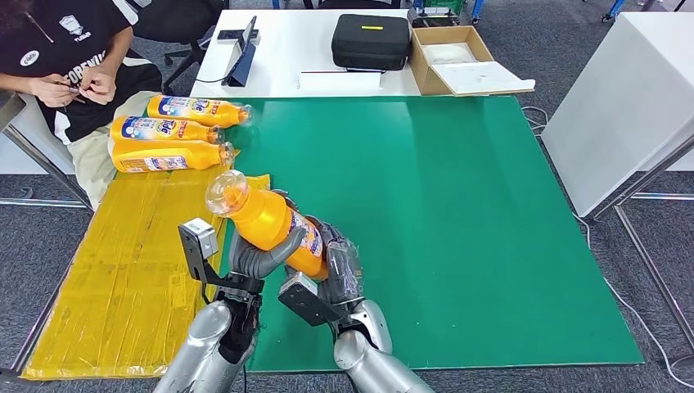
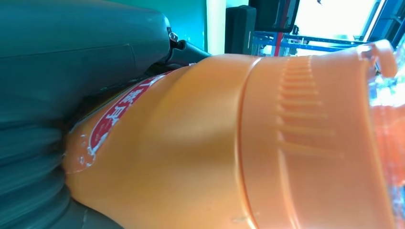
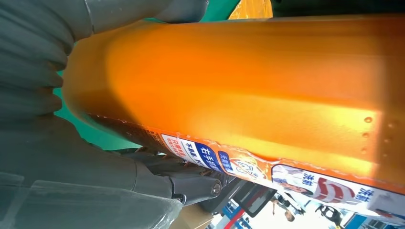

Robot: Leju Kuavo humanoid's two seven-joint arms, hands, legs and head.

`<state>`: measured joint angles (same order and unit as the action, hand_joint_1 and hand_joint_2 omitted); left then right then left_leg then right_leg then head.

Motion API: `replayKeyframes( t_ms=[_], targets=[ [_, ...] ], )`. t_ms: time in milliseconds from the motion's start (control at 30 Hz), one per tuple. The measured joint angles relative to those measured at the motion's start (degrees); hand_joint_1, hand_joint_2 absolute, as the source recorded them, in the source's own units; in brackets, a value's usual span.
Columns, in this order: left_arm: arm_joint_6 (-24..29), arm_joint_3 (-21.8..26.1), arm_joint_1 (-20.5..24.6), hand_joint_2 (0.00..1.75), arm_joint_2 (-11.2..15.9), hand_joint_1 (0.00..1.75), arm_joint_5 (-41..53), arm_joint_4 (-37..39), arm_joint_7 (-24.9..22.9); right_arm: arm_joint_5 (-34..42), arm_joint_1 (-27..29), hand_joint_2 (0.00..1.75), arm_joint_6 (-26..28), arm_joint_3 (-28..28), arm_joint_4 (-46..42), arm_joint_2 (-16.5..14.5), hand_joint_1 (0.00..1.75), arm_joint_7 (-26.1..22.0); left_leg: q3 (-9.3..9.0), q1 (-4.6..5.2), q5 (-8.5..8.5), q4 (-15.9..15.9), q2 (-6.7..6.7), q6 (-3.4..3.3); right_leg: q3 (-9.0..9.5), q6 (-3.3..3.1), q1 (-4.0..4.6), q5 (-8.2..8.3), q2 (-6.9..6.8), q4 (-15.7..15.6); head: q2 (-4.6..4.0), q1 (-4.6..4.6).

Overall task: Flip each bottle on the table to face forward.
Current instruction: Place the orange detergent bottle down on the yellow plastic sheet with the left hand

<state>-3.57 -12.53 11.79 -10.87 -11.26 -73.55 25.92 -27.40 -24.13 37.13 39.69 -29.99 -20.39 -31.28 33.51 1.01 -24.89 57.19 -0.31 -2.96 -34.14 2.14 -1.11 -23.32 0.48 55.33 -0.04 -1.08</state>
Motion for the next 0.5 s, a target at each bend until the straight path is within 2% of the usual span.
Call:
replayKeyframes(
  t_ms=[100,133,233,300,400,500],
  targets=[
    [0.10,-0.01,0.05,1.75,-0.03,1.75,0.04,0.00,0.05,-0.04,0.05,1.75,0.02,-0.30,0.00,-0.01,0.31,-0.38,0.00,0.00,0.00,0.00,0.00,0.00,0.00,0.00,0.00,0.00,0.00,0.00,0.01,0.00],
    [0.35,-0.01,0.10,1.75,-0.06,1.75,0.22,-0.01,0.21,0.06,0.11,1.75,0.04,-0.41,-0.01,0.01,0.00,-0.77,0.00,0.00,0.00,0.00,0.00,0.00,0.00,0.00,0.00,0.00,0.00,0.00,0.01,-0.01],
    [2.21,0.05,0.39,1.75,-0.11,1.75,1.58,-0.33,1.15,0.92,1.17,1.75,-0.23,-0.82,-1.27,0.45,0.00,-2.08,0.01,0.00,0.00,0.00,-0.02,0.00,0.02,0.00,0.00,0.00,0.00,0.01,0.01,0.00],
    [4.03,0.45,0.50,1.75,-0.07,1.75,2.88,-0.92,1.63,1.36,3.18,1.75,-1.44,-1.29,-5.21,1.38,0.00,-1.74,0.02,0.00,0.00,0.00,-0.03,0.00,0.02,0.00,0.00,0.00,-0.01,0.01,0.01,0.01],
    [7.52,1.76,0.49,1.75,0.16,1.75,5.60,-1.58,2.36,0.22,8.17,1.75,-4.56,-2.10,-16.48,3.60,0.00,0.71,0.05,0.00,-0.01,0.00,-0.05,0.00,0.01,0.00,0.00,0.00,-0.01,0.00,0.01,0.00],
    [13.27,3.45,0.17,1.75,0.79,1.75,10.47,-2.10,4.11,-3.22,14.12,1.75,-6.17,-2.76,-30.84,6.94,0.00,2.13,0.09,0.00,-0.02,0.00,-0.12,0.01,-0.01,0.00,0.00,-0.01,-0.04,0.00,0.00,-0.01]
  ],
)
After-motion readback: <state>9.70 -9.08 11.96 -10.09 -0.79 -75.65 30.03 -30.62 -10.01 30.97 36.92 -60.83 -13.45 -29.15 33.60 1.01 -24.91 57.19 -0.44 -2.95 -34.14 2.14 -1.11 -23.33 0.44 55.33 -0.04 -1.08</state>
